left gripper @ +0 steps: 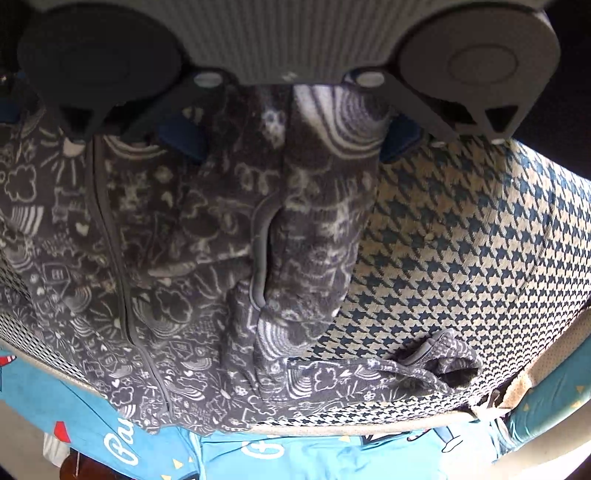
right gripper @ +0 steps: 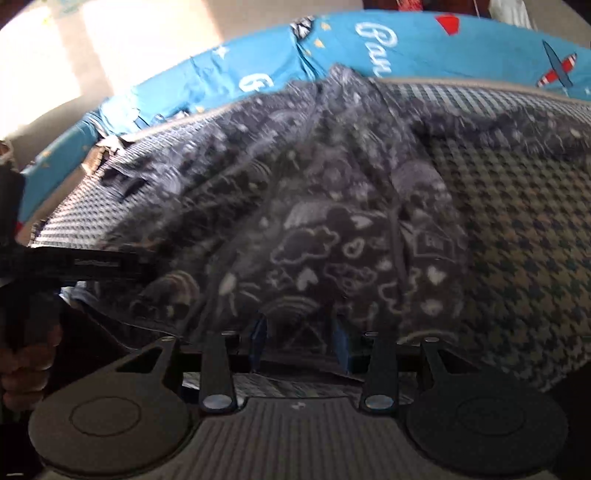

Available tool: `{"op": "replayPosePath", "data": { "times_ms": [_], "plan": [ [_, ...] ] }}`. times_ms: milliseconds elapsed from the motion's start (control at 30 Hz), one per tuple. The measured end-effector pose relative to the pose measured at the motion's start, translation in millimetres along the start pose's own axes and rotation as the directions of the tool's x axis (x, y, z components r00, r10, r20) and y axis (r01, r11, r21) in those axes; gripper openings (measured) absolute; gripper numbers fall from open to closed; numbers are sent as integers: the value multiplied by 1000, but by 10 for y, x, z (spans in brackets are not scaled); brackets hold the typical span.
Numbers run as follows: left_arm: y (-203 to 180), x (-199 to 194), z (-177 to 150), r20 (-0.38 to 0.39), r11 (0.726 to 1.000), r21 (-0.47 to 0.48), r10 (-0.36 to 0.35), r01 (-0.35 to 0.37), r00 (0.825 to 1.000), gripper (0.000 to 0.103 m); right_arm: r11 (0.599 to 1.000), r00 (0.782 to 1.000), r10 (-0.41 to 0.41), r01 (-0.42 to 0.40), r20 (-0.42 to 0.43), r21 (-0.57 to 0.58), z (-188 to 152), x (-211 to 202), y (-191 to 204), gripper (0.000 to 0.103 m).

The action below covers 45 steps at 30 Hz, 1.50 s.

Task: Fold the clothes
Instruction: 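Lay the jacket front flat with the right tool, zipper running lengthwise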

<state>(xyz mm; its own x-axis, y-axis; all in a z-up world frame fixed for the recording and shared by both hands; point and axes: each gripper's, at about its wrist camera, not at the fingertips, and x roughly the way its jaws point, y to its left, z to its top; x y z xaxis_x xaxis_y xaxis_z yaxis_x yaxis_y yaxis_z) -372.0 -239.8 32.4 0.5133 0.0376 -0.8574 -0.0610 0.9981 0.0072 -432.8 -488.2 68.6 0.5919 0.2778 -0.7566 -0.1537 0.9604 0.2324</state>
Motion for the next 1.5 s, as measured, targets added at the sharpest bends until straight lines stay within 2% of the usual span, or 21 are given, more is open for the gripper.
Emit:
{"op": "replayPosePath", "data": {
  "times_ms": [200,433,600,733,900,1000,1167,1300,1367,1467,1500],
  "plan": [
    [12,-24,-51,30,1000,9,-9,8,1000,103,998,998,-39,42,-56,52,-61,101,-121,40],
    [52,-38,-83,37,1000,7,-22,21,999,103,1000,1000,1,-1,-28,12,-86,16,-93,40],
    [26,-77,-110,62,1000,22,-22,21,998,103,998,997,70,-69,45,-9,-103,-136,-74,40],
    [21,-144,-106,107,999,16,-44,42,993,103,994,985,112,-110,128,-20,-102,-270,-63,40],
    [-8,-174,-54,153,999,5,-41,40,987,103,998,973,45,-53,228,32,-70,-332,-95,40],
    [-53,-175,2,172,999,5,-40,40,984,103,997,967,10,-30,255,75,-12,-306,-125,40],
    [-143,-103,126,162,999,9,-48,47,986,103,996,959,0,-25,284,83,110,-225,-112,40],
    [-219,20,121,119,999,19,-31,29,992,103,995,963,-20,-7,268,98,196,-81,-138,40],
    [-246,88,81,89,999,33,-12,10,996,103,992,974,-51,24,221,122,189,26,-158,40],
    [-243,131,35,79,1000,25,-20,18,997,103,982,989,-105,87,102,165,139,225,-234,40],
    [-248,135,28,78,999,32,-18,15,997,103,981,989,-98,77,112,181,109,219,-258,40]
  ]
}}
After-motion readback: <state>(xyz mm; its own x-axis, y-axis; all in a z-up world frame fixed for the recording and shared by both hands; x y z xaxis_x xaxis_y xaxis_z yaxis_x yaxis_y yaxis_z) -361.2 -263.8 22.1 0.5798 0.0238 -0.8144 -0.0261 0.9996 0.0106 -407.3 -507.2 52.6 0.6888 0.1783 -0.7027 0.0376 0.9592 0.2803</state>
